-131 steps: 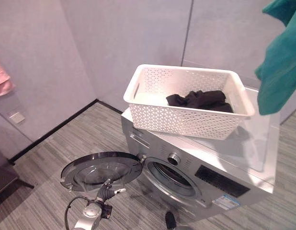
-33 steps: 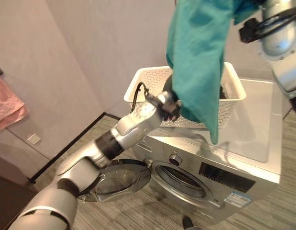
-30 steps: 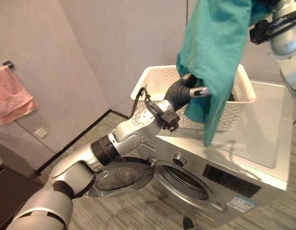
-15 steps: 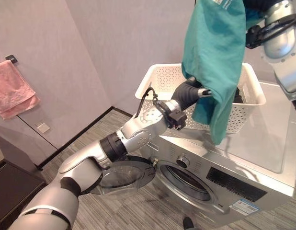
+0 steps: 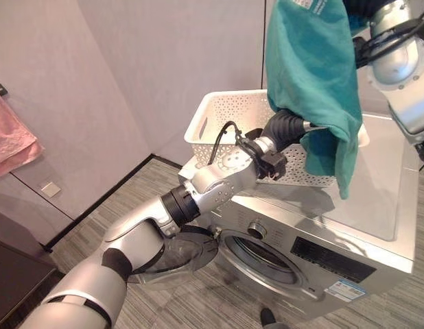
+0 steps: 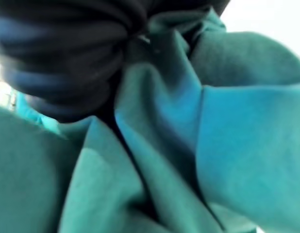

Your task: Grab the laundry basket,head to the washer,open it,put in the laundry and shut it.

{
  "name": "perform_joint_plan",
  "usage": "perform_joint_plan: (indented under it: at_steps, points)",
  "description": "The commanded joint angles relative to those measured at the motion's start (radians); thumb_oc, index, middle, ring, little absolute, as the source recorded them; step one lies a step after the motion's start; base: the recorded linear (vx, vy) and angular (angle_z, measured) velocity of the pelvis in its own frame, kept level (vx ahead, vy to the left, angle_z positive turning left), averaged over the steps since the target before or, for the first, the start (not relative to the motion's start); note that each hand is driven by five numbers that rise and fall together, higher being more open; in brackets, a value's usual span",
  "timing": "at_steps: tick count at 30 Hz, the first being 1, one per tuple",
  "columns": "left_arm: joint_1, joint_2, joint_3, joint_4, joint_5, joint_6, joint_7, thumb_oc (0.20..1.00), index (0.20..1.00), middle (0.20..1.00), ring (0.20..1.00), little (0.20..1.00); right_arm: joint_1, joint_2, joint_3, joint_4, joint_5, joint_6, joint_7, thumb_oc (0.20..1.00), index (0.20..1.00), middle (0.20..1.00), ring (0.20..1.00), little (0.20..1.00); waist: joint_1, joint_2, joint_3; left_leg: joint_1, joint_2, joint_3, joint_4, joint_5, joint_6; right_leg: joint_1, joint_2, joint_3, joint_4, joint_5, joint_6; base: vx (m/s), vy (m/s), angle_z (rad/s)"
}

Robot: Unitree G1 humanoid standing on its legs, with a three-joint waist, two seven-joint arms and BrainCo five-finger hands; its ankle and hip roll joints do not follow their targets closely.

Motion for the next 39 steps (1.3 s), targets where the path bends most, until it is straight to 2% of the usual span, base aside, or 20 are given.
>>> perform_joint_plan:
  at_steps: [1,12,18,23,39]
  points:
    - [-0.074,-0.006,0.080,0.078,0.024,-0.086,0.015,1.000,1.000,1.000,1.000,1.000,-0.097,0.037,-0.021,0.024,0.019,-0.057,-0.015,0.200,0.200,0.200,0.200,0.200,0.004,-0.094,-0.026,-0.008,0.016,0.079,-0.006,-0.033,0.003,0.064,-0.011,0.012,0.040,-0.126,-0.012,0.00,-0.011,-0.14]
    - [-0.074,-0.040,0.138,0.127,0.018,-0.105,0.034,1.000,1.000,1.000,1.000,1.000,-0.054,0.081,-0.072,-0.046,0.004,-0.065,-0.033,0.200,0.200,0.200,0.200,0.200,-0.014,-0.091,-0.030,-0.006,0.018,0.095,-0.006,-0.037,0.003,0.057,-0.006,0.024,0.045,-0.128,-0.012,0.00,-0.005,-0.03]
    - [-0.073,-0.025,0.151,0.120,0.027,-0.113,0.025,1.000,1.000,1.000,1.000,1.000,-0.021,0.096,-0.106,-0.076,0.015,-0.080,-0.035,0.200,0.200,0.200,0.200,0.200,-0.021,-0.086,-0.031,-0.003,0.019,0.107,-0.006,-0.040,0.003,0.048,-0.005,0.035,0.046,-0.127,-0.011,0.00,-0.003,-0.08]
    - [-0.085,-0.016,0.197,0.142,0.066,-0.132,0.044,1.000,1.000,1.000,1.000,1.000,0.024,0.116,-0.138,-0.123,0.020,-0.095,-0.021,0.200,0.200,0.200,0.200,0.200,-0.027,-0.080,-0.031,0.001,0.019,0.116,-0.006,-0.042,0.005,0.046,-0.002,0.040,0.050,-0.132,-0.010,0.01,-0.003,-0.04]
    - [-0.082,-0.034,0.245,0.182,0.137,-0.144,0.070,1.000,1.000,1.000,1.000,1.000,0.078,0.162,-0.185,-0.176,0.050,-0.134,-0.008,0.200,0.200,0.200,0.200,0.200,-0.036,-0.088,-0.031,0.000,0.028,0.131,-0.006,-0.042,0.003,0.037,0.003,0.038,0.058,-0.143,-0.009,0.00,0.000,-0.03]
